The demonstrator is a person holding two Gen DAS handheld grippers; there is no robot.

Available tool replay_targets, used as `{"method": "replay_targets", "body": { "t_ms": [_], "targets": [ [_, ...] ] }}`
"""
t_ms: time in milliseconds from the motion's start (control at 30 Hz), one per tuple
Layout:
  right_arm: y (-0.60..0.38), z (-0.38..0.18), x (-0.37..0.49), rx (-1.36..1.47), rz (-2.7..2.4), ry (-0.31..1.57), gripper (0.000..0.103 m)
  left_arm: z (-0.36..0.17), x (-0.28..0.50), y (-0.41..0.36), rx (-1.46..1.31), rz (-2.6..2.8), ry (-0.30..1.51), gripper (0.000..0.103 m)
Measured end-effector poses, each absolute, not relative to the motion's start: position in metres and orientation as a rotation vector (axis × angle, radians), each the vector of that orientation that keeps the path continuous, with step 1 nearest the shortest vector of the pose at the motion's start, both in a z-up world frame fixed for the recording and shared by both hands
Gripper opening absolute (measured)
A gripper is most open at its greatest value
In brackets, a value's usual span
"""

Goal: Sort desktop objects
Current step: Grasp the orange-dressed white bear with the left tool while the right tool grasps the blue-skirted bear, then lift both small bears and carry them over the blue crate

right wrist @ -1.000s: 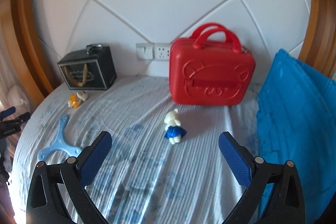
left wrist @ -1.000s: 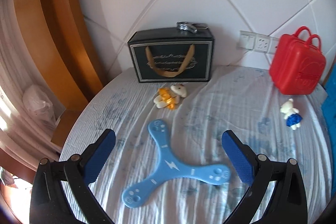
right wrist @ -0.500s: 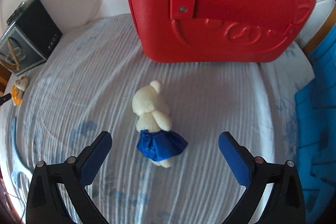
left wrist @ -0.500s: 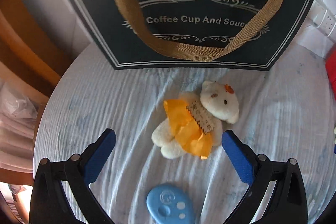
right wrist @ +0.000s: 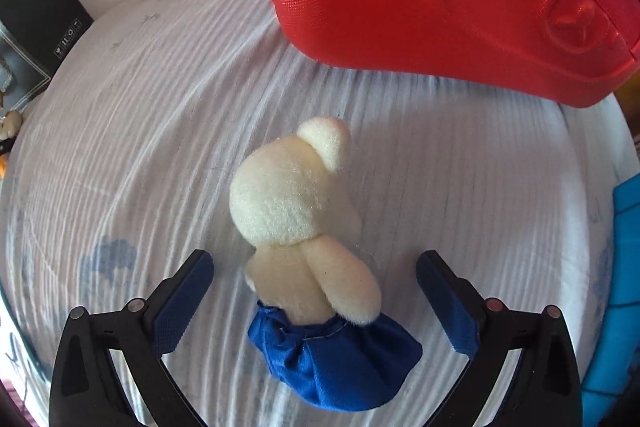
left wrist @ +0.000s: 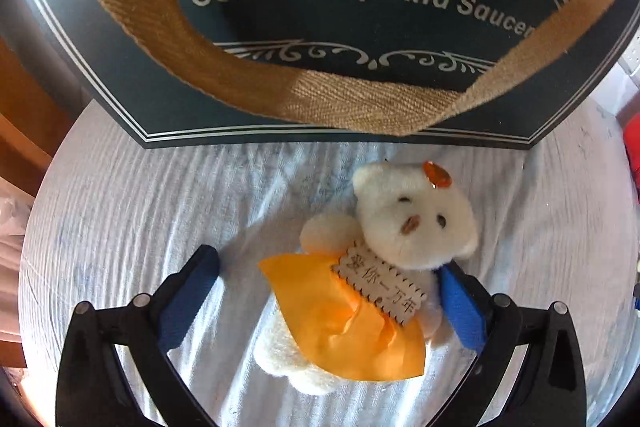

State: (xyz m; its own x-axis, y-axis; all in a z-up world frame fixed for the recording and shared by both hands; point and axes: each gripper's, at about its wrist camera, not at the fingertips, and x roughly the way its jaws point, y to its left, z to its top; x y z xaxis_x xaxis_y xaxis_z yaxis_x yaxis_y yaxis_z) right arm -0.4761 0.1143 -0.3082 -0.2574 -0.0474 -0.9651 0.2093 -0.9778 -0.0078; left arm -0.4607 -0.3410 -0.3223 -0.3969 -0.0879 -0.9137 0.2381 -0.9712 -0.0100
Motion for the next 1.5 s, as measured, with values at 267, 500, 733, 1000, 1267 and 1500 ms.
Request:
{"method": "replay_targets", "body": {
  "t_ms": [267, 500, 733, 1000, 1267, 1500],
  "targets": [
    [0.123, -0.305, -0.472, 1.822, -2.355, 0.189, 0.103, -0.309, -0.458, -0.320, 1.602, -2.439, 0.079, 0.091],
    [0.135, -0.266, -0.468, 1.757, -2.350, 0.156, 0.103, -0.302, -0.462, -0.295, 1.664, -2.384, -0.132, 0.091],
    [0.129, -0.261, -0.475, 1.830, -2.282, 0.273, 0.056, -0.287, -0.452, -0.289, 1.788, -2.354, 0.032, 0.056],
    [0.137, -0.244, -0.459, 1.737, -2.321, 0.176, 0.032, -0.244, -0.397, -0.250, 1.722, -2.422, 0.030, 0.049],
    [0.142, -0.189, -0.400, 1.492, -2.495, 0.183, 0.032, -0.179, -0.307, -0.221, 1.461, -2.530, 0.131, 0.049],
    [0.126, -0.136, -0.332, 1.139, -2.664, 0.212, 0.032, -0.179, -0.236, -0.247, 1.200, -2.541, 0.236, 0.049]
  ]
}}
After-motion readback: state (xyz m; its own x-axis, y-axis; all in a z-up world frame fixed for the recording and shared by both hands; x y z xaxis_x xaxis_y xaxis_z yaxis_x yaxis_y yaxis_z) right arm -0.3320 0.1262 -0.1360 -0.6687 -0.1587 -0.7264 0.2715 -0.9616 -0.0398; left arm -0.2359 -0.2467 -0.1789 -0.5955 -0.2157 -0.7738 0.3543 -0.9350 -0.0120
